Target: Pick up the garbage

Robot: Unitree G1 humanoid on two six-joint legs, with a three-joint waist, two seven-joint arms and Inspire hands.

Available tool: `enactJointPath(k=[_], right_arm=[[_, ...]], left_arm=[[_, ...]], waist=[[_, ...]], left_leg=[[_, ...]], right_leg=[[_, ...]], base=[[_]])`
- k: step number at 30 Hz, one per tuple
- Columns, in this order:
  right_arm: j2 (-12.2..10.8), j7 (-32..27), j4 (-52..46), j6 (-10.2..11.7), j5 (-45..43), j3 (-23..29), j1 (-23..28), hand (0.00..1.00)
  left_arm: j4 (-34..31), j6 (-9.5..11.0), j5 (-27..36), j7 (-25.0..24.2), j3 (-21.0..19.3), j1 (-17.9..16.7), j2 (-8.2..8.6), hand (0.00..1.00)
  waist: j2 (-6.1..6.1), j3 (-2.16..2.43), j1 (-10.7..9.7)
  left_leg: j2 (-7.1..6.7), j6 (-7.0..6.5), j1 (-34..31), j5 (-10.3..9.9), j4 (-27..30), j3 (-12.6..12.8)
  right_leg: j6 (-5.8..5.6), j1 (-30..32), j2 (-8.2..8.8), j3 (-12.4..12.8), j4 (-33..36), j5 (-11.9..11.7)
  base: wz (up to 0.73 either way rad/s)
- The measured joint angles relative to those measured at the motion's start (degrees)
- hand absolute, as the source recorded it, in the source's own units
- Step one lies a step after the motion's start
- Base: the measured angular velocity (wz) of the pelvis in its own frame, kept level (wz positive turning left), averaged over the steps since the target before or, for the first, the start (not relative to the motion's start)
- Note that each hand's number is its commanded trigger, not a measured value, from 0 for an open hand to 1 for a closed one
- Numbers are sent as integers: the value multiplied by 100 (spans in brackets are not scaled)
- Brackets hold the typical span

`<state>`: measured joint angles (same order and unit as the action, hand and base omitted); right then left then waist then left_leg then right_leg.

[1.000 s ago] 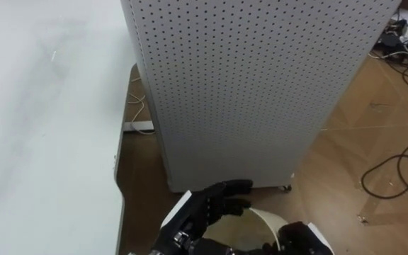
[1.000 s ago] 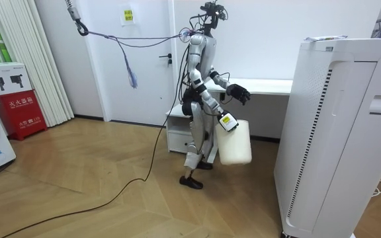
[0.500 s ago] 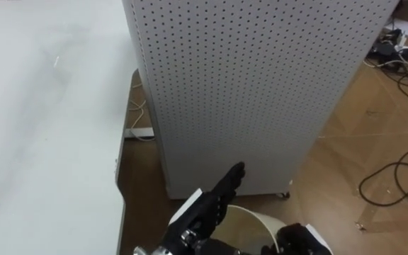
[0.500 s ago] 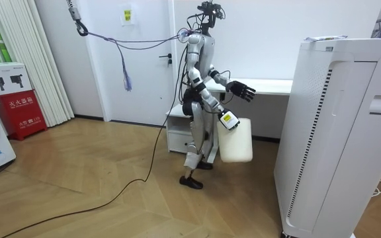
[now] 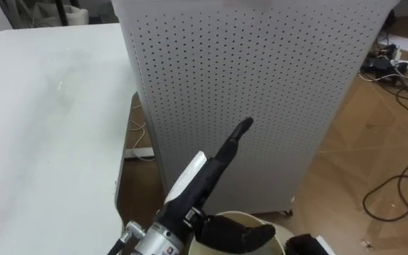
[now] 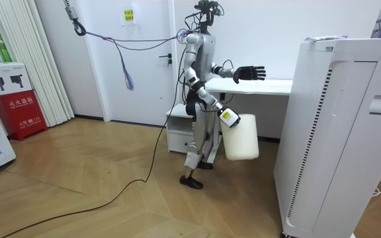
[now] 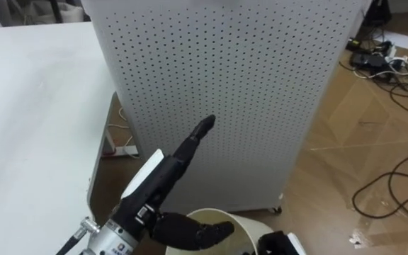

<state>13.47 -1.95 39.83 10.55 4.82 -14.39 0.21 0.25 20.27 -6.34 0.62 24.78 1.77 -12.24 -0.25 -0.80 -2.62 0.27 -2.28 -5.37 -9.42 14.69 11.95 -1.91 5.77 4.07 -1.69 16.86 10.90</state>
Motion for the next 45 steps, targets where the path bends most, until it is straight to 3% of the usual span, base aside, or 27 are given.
enactJointPath(k=[4, 7, 10, 15, 18, 20, 22, 24, 25, 26, 27, 28, 29, 30, 31, 32, 33, 34, 36, 40, 42, 45], right_arm=[[-16, 30, 6, 3, -18, -20, 44, 100], [-35, 98, 18, 1, -16, -17, 182, 100], [-33, 129, 74, 2, -17, -12, 258, 100], [-21, 223, 150, 2, -258, -8, 354, 100], [-18, 282, 150, 5, -231, -3, 422, 100], [-20, 390, 148, 6, -254, 0, 421, 100], [-20, 493, 132, 8, -263, -7, 419, 100], [-38, 591, 128, 23, -389, -7, 424, 100], [-38, 592, 128, 37, -450, -6, 426, 100], [-33, 593, 131, 62, -503, -3, 431, 100], [-6, 586, 137, 64, -493, 11, 437, 100], [4, 583, 151, 65, -486, 17, 436, 100], [41, 572, 227, 65, -486, 31, 431, 100], [69, 568, 299, 64, -489, 33, 446, 100], [73, 564, 332, 60, -497, 30, 443, 100], [54, 578, 343, 60, -519, 4, 489, 100], [22, 582, 340, 60, -520, 2, 538, 100], [19, 588, 334, 61, -519, 2, 554, 100], [35, 587, 307, 65, -499, 30, 570, 100], [19, 570, 263, 67, -502, 55, 534, 100], [19, 568, 261, 66, -492, 48, 534, 100], [51, 499, 263, 65, -450, -11, 536, 100]], left_arm=[[-26, 4, -340, 257, -212, -15, 0, 0], [-106, 9, -342, 304, -347, -16, 7, 0], [-343, 33, -342, 401, -466, -19, -2, 0], [-503, 85, -461, 631, -730, -139, -23, 0], [-532, 85, -593, 777, -788, -351, -28, 0], [-569, 86, -683, 787, -859, -415, -37, 0], [-579, 93, -683, 789, -946, -422, -39, 0], [-587, 95, -781, 793, -1135, -509, -8, 0], [-588, 99, -814, 801, -1193, -539, 8, 0], [-587, 110, -867, 823, -1264, -569, 14, 0], [-587, 153, -953, 876, -1274, -572, 14, 0], [-588, 204, -949, 901, -1273, -572, 16, 0], [-587, 312, -930, 993, -1269, -585, 17, 0], [-591, 407, -921, 1065, -1282, -588, 18, 0], [-595, 467, -927, 1110, -1307, -591, 15, 0], [-605, 538, -957, 1188, -1360, -615, 15, 0], [-622, 542, -960, 1250, -1391, -632, 10, 0], [-633, 542, -960, 1272, -1411, -649, 12, 0], [-746, 541, -960, 1318, -1450, -657, -39, 0], [-1103, 565, -1134, 1542, -1507, -655, -66, 0], [-1225, 747, -1232, 1708, -1517, -640, -71, 0], [-1263, 807, -1499, 1984, -1522, -631, -68, 0]], waist=[[-50, 6, 88], [-175, 75, 117], [-261, 78, 148], [-208, 52, 189], [-106, 5, 287], [-36, 16, 362], [-13, 27, 498], [-16, 25, 554], [-14, 31, 568], [-33, -5, 581], [-33, -1, 584], [-29, 1, 603], [-46, -5, 647], [-35, 2, 759], [-30, 1, 825], [21, 70, 881], [-59, 95, 886], [-102, 106, 882], [-192, 83, 801], [-136, 42, 763], [-129, -3, 750], [-129, -10, 763]], left_leg=[[29, 30, 310, -18, -225, 324], [80, 38, 420, -16, -282, 438], [121, 62, 469, -23, -283, 515], [273, 142, 587, -79, -307, 625], [387, 227, 694, -174, -274, 719], [502, 302, 699, -274, -132, 839], [534, 369, 691, -338, 59, 755], [540, 367, 579, -336, 605, 294], [545, 365, 475, -335, 847, 180], [494, 326, 187, -383, 1309, -160], [278, 270, -54, -469, 1207, -529], [164, 266, -213, -459, 1090, -648], [-25, 329, -501, -347, 749, -865], [-132, 338, -686, -26, 293, -981], [-135, 295, -770, 259, 189, -1027], [-118, 230, -805, 534, 254, -1058], [-167, 142, -767, 608, 300, -1058], [-197, 142, -744, 616, 294, -1058], [-276, 27, -687, 566, 354, -1081], [-329, -67, -627, 323, 548, -1058], [-432, -104, -555, 118, 720, -1032], [-595, -184, -483, -207, 934, -983]], right_leg=[[15, 53, 18, -57, 107, -6], [34, 15, 23, -78, 97, -21], [52, -73, -48, -86, -98, -159], [82, -231, -140, -194, -324, -294], [161, -252, -173, -604, -310, -316], [228, -232, -239, -727, -293, -310], [326, -147, -294, -674, -150, -236], [410, -187, -328, -446, -85, -158], [429, -223, -322, -347, -62, -137], [442, -277, -301, -175, -10, -94], [445, -285, -300, 3, 6, -61], [442, -278, -280, 33, 2, -33], [414, -272, -245, 107, 52, 38], [394, -227, -240, 152, 225, 149], [392, -174, -244, 155, 337, 226], [332, -156, -254, 61, 553, 406], [263, -169, -194, -99, 627, 517], [245, -191, -157, -139, 610, 533], [206, -330, -47, -325, 482, 550], [139, -512, 77, -444, 404, 624], [82, -593, 207, -494, 622, 841], [-57, -472, 394, -504, 1377, 1094]], base=[[-57], [-25], [-16], [-15], [-31], [-49], [-58], [-59], [-45], [-27], [-17], [-18], [-34], [-47], [-55], [-40], [-26], [-7], [9], [0], [5], [2]])
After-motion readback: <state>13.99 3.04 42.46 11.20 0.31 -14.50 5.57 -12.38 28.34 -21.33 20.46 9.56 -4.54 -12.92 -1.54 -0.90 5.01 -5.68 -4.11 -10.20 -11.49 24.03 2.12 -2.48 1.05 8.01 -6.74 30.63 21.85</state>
